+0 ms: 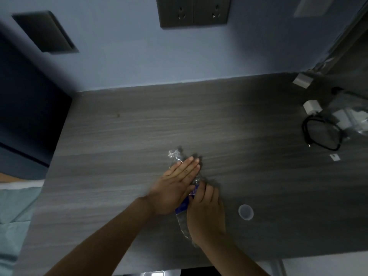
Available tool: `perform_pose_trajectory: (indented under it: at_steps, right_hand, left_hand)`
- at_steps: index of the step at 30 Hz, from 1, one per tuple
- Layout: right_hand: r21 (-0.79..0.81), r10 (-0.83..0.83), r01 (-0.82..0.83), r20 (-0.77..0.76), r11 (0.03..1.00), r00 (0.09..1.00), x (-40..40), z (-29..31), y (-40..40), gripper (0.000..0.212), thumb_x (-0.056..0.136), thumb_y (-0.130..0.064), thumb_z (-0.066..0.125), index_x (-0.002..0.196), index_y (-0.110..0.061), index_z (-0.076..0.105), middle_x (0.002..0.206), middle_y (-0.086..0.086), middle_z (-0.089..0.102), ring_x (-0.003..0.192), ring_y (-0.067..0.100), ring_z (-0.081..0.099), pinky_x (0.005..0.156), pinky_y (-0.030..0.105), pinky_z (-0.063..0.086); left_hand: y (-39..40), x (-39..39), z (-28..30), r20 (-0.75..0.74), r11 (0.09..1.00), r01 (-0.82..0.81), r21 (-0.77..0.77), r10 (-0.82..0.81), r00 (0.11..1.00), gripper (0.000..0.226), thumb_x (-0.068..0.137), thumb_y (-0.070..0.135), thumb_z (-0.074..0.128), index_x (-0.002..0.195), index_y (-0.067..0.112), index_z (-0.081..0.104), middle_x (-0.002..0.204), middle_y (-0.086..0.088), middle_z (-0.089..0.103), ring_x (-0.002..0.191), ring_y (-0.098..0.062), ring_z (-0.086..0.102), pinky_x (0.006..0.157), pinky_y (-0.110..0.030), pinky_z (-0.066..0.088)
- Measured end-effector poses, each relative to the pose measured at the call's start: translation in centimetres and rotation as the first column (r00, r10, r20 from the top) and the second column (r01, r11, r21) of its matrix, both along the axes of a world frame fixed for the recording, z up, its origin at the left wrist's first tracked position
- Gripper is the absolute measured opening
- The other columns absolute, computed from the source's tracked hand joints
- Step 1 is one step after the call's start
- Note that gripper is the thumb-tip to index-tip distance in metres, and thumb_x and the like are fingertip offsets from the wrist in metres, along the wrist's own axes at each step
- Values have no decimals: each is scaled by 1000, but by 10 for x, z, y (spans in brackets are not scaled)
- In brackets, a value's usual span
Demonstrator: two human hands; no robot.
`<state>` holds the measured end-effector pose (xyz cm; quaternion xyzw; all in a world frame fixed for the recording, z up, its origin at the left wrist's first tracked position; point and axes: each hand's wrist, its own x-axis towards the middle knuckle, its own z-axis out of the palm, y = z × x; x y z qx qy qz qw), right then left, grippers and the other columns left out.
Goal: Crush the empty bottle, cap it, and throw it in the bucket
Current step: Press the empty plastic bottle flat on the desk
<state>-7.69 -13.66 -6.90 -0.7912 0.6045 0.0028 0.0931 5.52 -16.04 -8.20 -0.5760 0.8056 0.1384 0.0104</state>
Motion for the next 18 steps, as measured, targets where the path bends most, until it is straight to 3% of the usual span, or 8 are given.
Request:
perform_pose_trajectory:
  at_steps: [2, 5, 7, 9, 11, 13, 15, 18]
  right_hand:
    - [3, -10, 10, 24, 1000, 1000, 0, 1, 0, 55, 59, -30, 78, 103, -1, 64, 85, 12, 70, 69, 20, 65, 53, 26, 55]
    - [-6, -32, 32, 48, 999, 998, 0, 3, -1, 52, 60, -34, 78, 100, -4, 65, 77, 9, 69, 62, 18, 63, 46, 24, 50]
    - [2, -42, 41, 61, 999, 997, 1, 5, -2, 53, 60, -37, 78, 99, -4, 66, 73, 7, 68, 59, 17, 63, 42, 23, 48]
    - [1, -51, 51, 79, 999, 996, 1, 7, -3, 54, 60, -37, 79, 99, -4, 66, 72, 7, 68, 58, 18, 63, 39, 24, 47]
    - [7, -63, 62, 92, 998, 994, 0, 7, -4, 54, 61, -36, 78, 101, -2, 65, 72, 8, 68, 56, 19, 64, 38, 25, 47]
    - [40, -81, 77, 114, 996, 990, -1, 8, -4, 54, 67, -34, 75, 108, -2, 62, 77, 10, 69, 59, 20, 65, 41, 27, 49]
    - [94, -94, 78, 170, 993, 981, -3, 7, -4, 54, 82, -36, 59, 125, -4, 48, 98, 13, 67, 76, 22, 66, 54, 28, 51]
    - [117, -79, 49, 266, 992, 961, -7, 0, -6, 55, 92, -40, 32, 139, -11, 23, 128, 11, 52, 100, 24, 60, 72, 30, 49]
  left_hand:
    - [0, 1, 1, -101, 1000, -22, 1, 22, 995, 50, 95, 36, 17, 134, 32, -13, 145, 15, -19, 130, 4, -35, 107, -18, -26]
    - [5, -3, 8, -255, 993, -103, -57, 85, 963, 54, 92, 12, 38, 137, 25, 12, 146, 13, 1, 138, -6, -17, 117, -27, -7]
    - [13, -8, 13, -451, 950, -293, -111, 215, 866, 50, 90, 8, 47, 134, 22, 28, 145, 8, 16, 140, -10, 5, 118, -25, 8]
    - [21, -10, 15, -562, 868, -480, -131, 334, 757, 54, 87, 7, 54, 133, 22, 30, 147, 2, 23, 141, -11, 15, 115, -10, 11]
    - [27, -11, 15, -633, 756, -655, -8, 503, 589, 60, 85, 9, 59, 137, 20, 31, 149, -3, 31, 139, -14, 25, 115, -13, 18]
    - [25, -14, 18, -717, 631, -719, 292, 642, 271, 61, 84, 8, 60, 138, 16, 33, 143, -6, 42, 129, -16, 42, 111, -32, 36]
    - [20, -16, 22, -731, 541, -700, 467, 681, 39, 59, 82, 6, 62, 135, 12, 37, 130, -4, 55, 113, -12, 56, 99, -30, 48]
    - [9, -13, 29, -703, 478, -725, 495, 711, -12, 41, 79, 12, 68, 118, 10, 56, 94, 11, 65, 77, 8, 60, 62, -1, 49]
